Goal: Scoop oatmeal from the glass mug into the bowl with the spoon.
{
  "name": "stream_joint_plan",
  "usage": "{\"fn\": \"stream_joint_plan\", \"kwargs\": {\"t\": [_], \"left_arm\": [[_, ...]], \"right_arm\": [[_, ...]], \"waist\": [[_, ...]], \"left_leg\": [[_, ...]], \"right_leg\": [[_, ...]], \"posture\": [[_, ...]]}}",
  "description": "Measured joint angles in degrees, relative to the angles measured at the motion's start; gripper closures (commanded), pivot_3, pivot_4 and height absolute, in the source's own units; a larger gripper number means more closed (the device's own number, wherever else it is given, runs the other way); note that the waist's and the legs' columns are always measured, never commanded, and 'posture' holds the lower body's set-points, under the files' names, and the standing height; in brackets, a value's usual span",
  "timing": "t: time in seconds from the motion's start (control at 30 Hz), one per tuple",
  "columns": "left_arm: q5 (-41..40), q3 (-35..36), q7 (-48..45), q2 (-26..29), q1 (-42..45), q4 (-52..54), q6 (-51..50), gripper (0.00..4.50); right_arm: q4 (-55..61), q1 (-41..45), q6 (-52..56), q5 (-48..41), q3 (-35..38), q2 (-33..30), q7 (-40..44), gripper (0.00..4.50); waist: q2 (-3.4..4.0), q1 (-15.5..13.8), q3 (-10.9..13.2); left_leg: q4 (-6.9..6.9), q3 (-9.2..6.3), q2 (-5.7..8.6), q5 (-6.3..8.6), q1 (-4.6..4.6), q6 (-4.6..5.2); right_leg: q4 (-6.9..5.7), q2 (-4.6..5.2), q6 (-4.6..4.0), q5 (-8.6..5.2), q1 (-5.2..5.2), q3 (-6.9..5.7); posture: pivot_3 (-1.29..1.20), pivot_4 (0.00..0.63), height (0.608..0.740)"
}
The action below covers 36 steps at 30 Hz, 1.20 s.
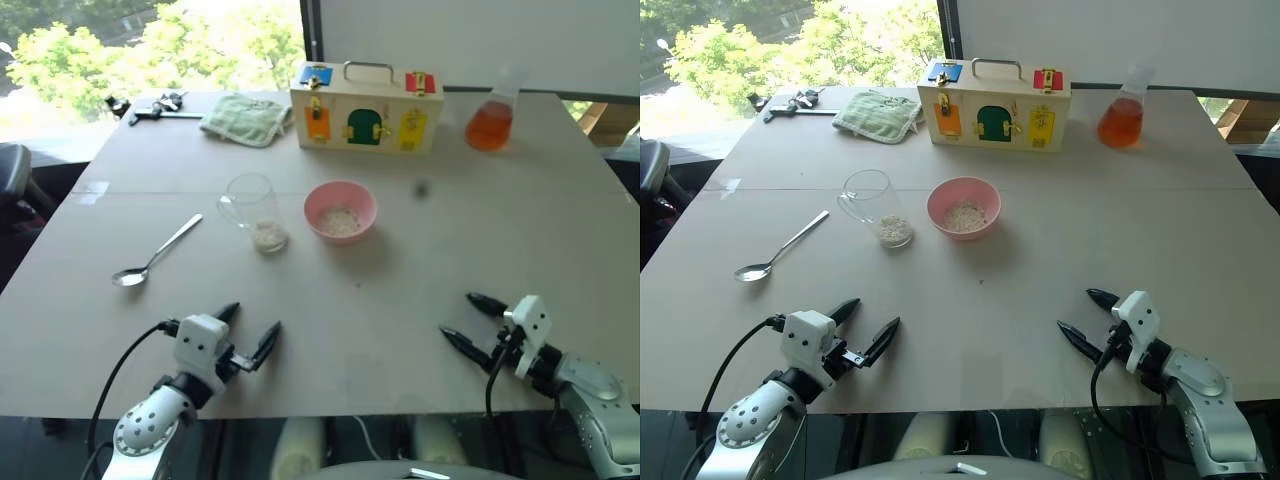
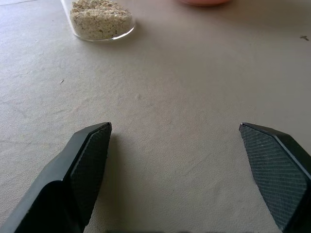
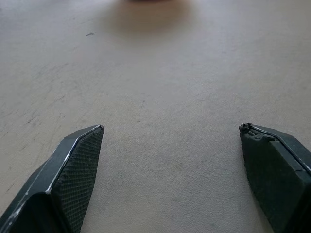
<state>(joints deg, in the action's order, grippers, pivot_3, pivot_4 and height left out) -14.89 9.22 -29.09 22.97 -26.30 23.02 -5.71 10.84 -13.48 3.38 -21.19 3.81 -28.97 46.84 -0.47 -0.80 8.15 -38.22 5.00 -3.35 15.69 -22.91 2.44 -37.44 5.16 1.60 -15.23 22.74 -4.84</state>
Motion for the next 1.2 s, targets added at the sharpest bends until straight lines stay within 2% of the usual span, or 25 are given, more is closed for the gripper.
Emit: {"fn": "stream_joint_plan", "kwargs": {"t": [0.97,1.1,1.2], "left_arm": [[-1.1,0.4,-0.5,-1.0,0.1,-1.0,1.4,0.06],[-1.7,2.2,2.3,-2.1,2.2,-1.4,-0.8,0.06],[-2.0,5.3,5.7,-1.7,7.0,-3.6,-3.4,0.06]], "right_arm": [[0.5,0.3,0.5,0.5,-0.2,0.0,-0.2,0.0],[1.0,0.8,1.4,0.6,-0.9,0.0,-0.5,0.0],[4.3,1.6,5.4,0.0,-3.3,0.7,-1.3,0.0]], "waist": [[-0.02,0.0,0.0],[-0.04,0.0,0.0],[-0.07,0.0,0.1]], "left_leg": [[-0.01,0.02,0.0,0.0,0.01,0.0],[-0.02,0.01,0.0,-0.01,0.02,0.01],[-0.06,-0.02,-0.01,-0.01,0.01,0.0]], "right_leg": [[-0.02,-0.05,0.01,0.01,0.0,0.01],[-0.06,-0.07,0.02,0.02,-0.01,0.02],[-0.22,-0.12,0.08,0.05,0.0,0.01]], "posture": [[0.0,0.15,0.74],[0.0,0.15,0.74],[0.0,0.15,0.74]]}}
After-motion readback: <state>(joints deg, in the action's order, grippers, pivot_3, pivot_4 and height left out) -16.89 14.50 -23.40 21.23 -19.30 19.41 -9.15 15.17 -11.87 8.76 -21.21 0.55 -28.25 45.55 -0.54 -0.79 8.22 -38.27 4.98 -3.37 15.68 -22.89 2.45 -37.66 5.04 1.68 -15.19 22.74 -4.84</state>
